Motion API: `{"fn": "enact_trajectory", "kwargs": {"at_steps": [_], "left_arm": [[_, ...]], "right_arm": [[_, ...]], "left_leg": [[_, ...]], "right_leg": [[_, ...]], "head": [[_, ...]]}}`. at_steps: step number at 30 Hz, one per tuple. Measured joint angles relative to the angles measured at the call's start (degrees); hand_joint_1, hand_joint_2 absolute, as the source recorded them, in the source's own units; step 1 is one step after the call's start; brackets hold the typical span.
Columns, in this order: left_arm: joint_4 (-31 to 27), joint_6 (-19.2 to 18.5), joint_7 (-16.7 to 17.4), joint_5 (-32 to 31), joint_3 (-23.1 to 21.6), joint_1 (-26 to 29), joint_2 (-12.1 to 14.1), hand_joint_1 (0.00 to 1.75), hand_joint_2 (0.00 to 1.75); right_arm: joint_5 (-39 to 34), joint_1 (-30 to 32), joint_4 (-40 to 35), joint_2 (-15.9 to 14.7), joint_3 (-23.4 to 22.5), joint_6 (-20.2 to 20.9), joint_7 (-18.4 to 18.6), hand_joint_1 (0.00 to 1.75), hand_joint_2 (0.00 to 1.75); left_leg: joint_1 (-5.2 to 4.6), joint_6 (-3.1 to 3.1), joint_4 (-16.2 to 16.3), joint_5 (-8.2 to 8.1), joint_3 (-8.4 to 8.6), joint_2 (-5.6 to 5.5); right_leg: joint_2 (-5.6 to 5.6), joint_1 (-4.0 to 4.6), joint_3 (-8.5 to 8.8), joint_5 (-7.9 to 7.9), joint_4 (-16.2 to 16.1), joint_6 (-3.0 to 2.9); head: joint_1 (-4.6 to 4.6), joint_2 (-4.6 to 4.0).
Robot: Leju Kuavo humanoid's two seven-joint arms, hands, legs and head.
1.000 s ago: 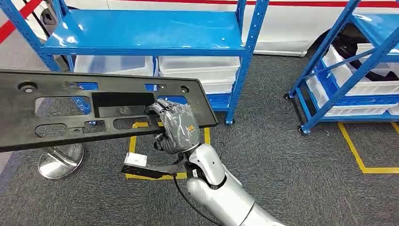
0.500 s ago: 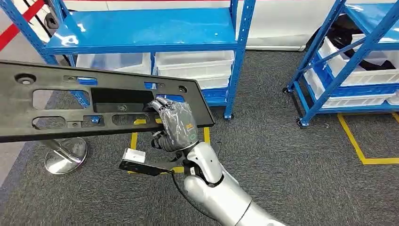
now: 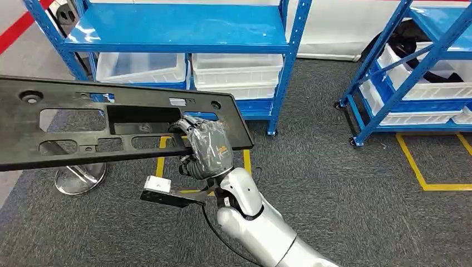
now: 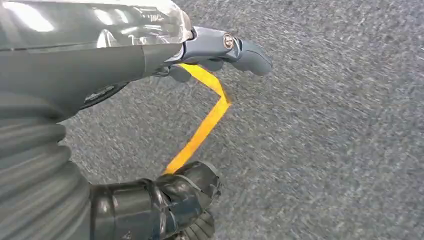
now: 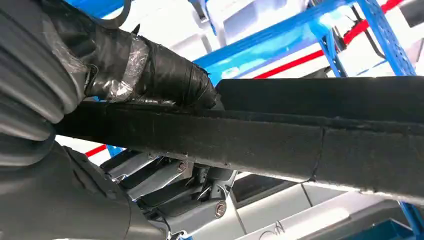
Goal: Take the parts from the cabinet and place them on the table.
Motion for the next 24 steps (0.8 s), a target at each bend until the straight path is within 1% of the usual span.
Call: {"fn": "enact_trajectory", "kwargs": {"at_steps": [1,2,3,4,5,6,7,9,10,11,12,13,14,15,16,17,18,19,20,21,24], "left_arm": [[0.0,0.0,0.1,0.0,0.0,0.0,0.0,0.0,1.75],[0.0,0.1,0.1,0.0,0.0,0.0,0.0,0.0,1.75],[0.0,0.1,0.1,0.0,0.0,0.0,0.0,0.0,1.75],[0.0,0.1,0.1,0.0,0.0,0.0,0.0,0.0,1.75],[0.0,0.1,0.1,0.0,0.0,-0.1,-0.2,0.0,1.75],[0.0,0.1,0.1,0.0,0.0,-0.1,-0.1,0.0,1.75],[0.0,0.2,0.1,0.0,0.0,-0.1,-0.1,0.0,1.75],[0.0,0.3,0.1,0.0,-0.1,-0.2,-0.1,0.0,1.75],[0.0,0.5,0.1,0.0,-0.1,-0.2,0.0,0.0,1.75],[0.0,0.6,0.1,0.2,-0.1,-0.2,0.0,0.0,1.75],[0.0,0.8,0.2,0.2,-0.1,-0.2,0.0,0.0,1.75],[0.0,0.8,0.2,0.2,-0.2,-0.2,0.1,0.0,1.75],[0.0,0.8,0.2,0.2,-0.3,-0.2,0.1,0.0,1.75],[0.0,0.8,0.3,0.2,-0.4,-0.2,0.1,0.0,1.75],[0.0,0.8,0.3,0.2,-0.5,-0.2,0.1,0.0,1.75],[0.0,0.8,0.3,0.2,-0.6,-0.2,0.2,0.0,1.75],[0.0,0.8,0.3,0.2,-0.9,-0.2,0.2,0.0,1.75],[0.0,0.8,0.3,0.2,-1.1,-0.3,0.2,0.0,1.75],[0.0,0.8,0.3,0.2,-1.2,-0.4,0.2,0.0,1.75],[0.0,0.8,0.3,0.3,-1.2,-0.5,0.1,0.0,1.75],[0.0,0.8,0.4,0.4,-1.3,-0.3,0.1,0.0,1.75]], "right_arm": [[0.0,0.0,0.2,0.0,0.0,0.0,0.0,1.75,1.75],[0.0,0.0,0.4,0.0,0.0,0.0,0.0,1.75,1.75],[0.0,-0.1,0.5,0.0,0.0,0.0,0.0,1.75,1.75],[0.0,-0.3,0.6,0.1,0.0,0.0,0.0,1.75,1.75],[0.0,-0.5,0.5,0.1,0.0,0.0,0.0,1.75,1.75],[0.0,-0.6,0.6,0.2,0.0,0.0,-0.1,1.75,1.75],[0.0,-0.7,0.6,0.2,0.0,0.0,-0.1,1.75,1.75],[-0.1,-0.7,0.7,0.2,0.0,0.0,-0.2,1.75,1.75],[-0.2,-0.7,0.9,0.3,0.0,0.0,-0.2,1.75,1.75],[-0.2,-0.7,1.0,0.5,0.0,0.0,-0.4,1.75,1.75],[-0.3,-0.9,1.1,0.7,0.0,-0.1,-0.4,1.75,1.75],[-0.3,-1.0,1.2,0.8,0.0,-0.1,-0.4,1.75,1.75],[-0.3,-1.0,1.3,0.8,0.0,-0.1,-0.5,1.75,1.75],[-0.3,-0.9,1.5,0.8,0.0,-0.1,-0.5,1.75,1.75],[-0.4,-0.8,1.6,0.8,0.0,-0.1,-0.5,1.75,1.75],[-0.4,-0.8,1.7,0.8,0.0,-0.1,-0.5,1.75,1.75],[-0.5,-0.8,1.8,0.8,0.0,-0.1,-0.5,1.75,1.75],[-0.5,-0.9,1.8,0.8,0.0,-0.1,-0.5,1.75,1.75],[-0.5,-0.9,1.8,0.9,0.0,-0.1,-0.5,1.75,1.75],[-0.5,-1.0,1.8,0.9,0.0,-0.1,-0.5,1.75,1.75],[-0.5,-1.0,1.8,0.9,0.0,-0.1,-0.5,1.75,1.75]], "left_leg": [[-0.02,-0.04,0.0,0.39,-0.49,0.0],[-0.04,-0.19,0.0,0.73,-0.89,-0.05],[-0.08,-0.31,0.0,0.99,-1.13,-0.12],[-0.1,-0.51,0.0,1.24,-1.25,-0.18],[-0.03,-0.83,0.0,1.57,-1.41,-0.14],[-0.22,-1.26,0.0,1.85,-1.55,-0.1],[-0.08,-1.66,-0.1,2.13,-1.66,0.0],[-0.01,-2.33,-0.4,2.73,-1.62,0.03],[0.03,-2.64,-0.1,2.51,-2.09,-0.08],[0.02,-2.88,1.2,0.69,-2.74,-0.07],[0.05,-3.01,4.2,-2.11,-3.82,-0.07],[0.05,-3.14,8.3,-4.85,-5.18,-0.07],[0.05,-3.29,12.6,-7.1,-6.55,-0.06],[0.06,-3.41,16.0,-8.5,-7.39,-0.06],[0.06,-3.47,16.4,-8.36,-6.77,-0.06],[0.06,-3.42,14.1,-7.25,-4.83,-0.06],[0.05,-3.3,9.5,-5.51,-1.63,-0.05],[0.05,-3.09,3.6,-3.7,2.32,-0.04],[-0.01,-2.75,-0.2,-4.69,4.09,-0.04],[-0.49,-2.25,-0.3,-4.11,4.21,-0.11],[-0.66,-1.2,-0.2,-3.36,3.79,-0.26]], "right_leg": [[0.0,0.01,1.13,0.59,-0.7,-0.11],[0.01,0.02,3.84,2.24,-4.3,-0.35],[0.04,0.08,6.9,3.92,-8.8,-0.71],[0.09,0.24,10.89,5.66,-14.8,-1.31],[0.13,0.42,12.58,4.54,-18.1,-1.75],[0.08,0.84,12.32,5.32,-18.3,-1.79],[0.17,1.02,12.13,5.43,-18.3,-1.92],[0.23,1.18,11.87,5.99,-18.3,-2.5],[0.0,0.3,11.77,6.92,-19.2,-2.95],[-0.14,0.44,11.43,7.45,-19.4,-3.22],[-0.16,0.43,10.93,7.85,-19.4,-3.79],[-0.2,0.5,10.36,8.15,-19.3,-3.96],[-0.25,0.6,9.75,8.46,-19.2,-3.98],[-0.35,0.68,9.07,8.8,-19.0,-3.99],[-0.34,0.72,8.4,9.14,-18.7,-3.93],[-0.34,0.73,7.86,9.41,-18.5,-3.82],[-0.32,0.71,7.36,9.64,-18.3,-3.64],[-0.31,0.7,6.97,9.81,-17.9,-3.48],[-0.34,0.7,6.61,9.95,-17.5,-3.26],[-0.36,1.08,6.28,10.11,-17.2,-2.97],[-0.39,0.85,6.21,11.14,-17.7,-1.97]], "head": [[0.0,0.0],[0.0,0.0],[-0.02,0.0],[-0.02,0.0],[-0.04,0.0],[-0.04,0.0],[0.02,0.0],[-0.02,0.0],[0.0,0.0],[-0.11,0.0],[-0.24,0.0],[-0.26,0.0],[-0.22,0.0],[-0.24,0.0],[-0.24,0.0],[-0.24,0.0],[-0.24,0.0],[-0.24,0.0],[-0.24,0.0],[-0.24,0.0],[-0.22,0.0]]}}
